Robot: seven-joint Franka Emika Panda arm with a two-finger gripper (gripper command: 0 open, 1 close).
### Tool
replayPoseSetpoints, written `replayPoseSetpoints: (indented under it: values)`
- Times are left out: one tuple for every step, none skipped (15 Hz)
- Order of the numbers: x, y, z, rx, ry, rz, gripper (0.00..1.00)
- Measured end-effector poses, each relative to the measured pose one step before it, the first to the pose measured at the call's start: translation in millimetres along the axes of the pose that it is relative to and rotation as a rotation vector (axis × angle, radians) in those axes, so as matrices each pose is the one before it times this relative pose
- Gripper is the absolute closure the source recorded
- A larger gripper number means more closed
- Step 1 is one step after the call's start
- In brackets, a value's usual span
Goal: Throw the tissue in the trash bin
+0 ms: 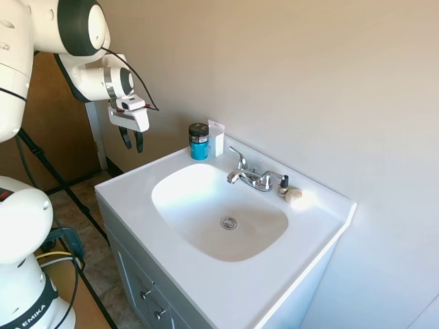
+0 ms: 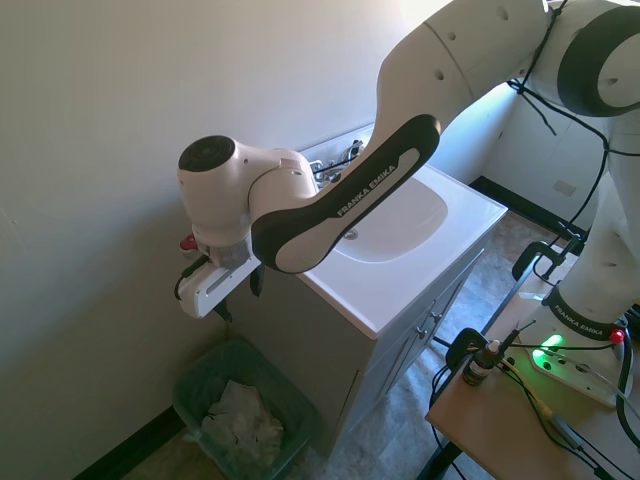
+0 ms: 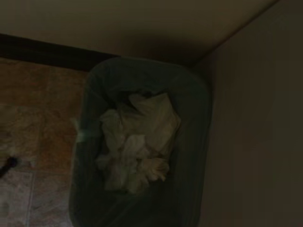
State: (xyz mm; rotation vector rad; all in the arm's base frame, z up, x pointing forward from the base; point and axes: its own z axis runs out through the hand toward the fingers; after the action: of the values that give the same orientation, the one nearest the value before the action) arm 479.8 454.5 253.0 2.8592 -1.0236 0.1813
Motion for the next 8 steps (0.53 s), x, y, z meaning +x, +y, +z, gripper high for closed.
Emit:
replayPoseSetpoints:
  values:
    - [3.80,3.30,-23.43,0.01880,0.01316,0.00436,0.00]
    - [6.26,5.13,-23.84,0.01509,0.01523,0.00780,0.00]
    - [9.39,7.64,-21.93,0.01154,0.01550,0.01301,0.00]
    - [11.05,9.71,-17.83,0.00486,0.01401,0.01590,0.00]
    - [11.75,12.67,-15.77,0.00279,0.01345,0.01619,0.00]
    - [13.18,14.85,-14.20,0.00596,0.01857,0.01288,0.00]
    - [14.57,17.41,-11.33,0.00375,0.01958,0.01393,0.00]
    - [15.56,18.37,-7.62,-0.00099,0.01643,0.01742,0.00]
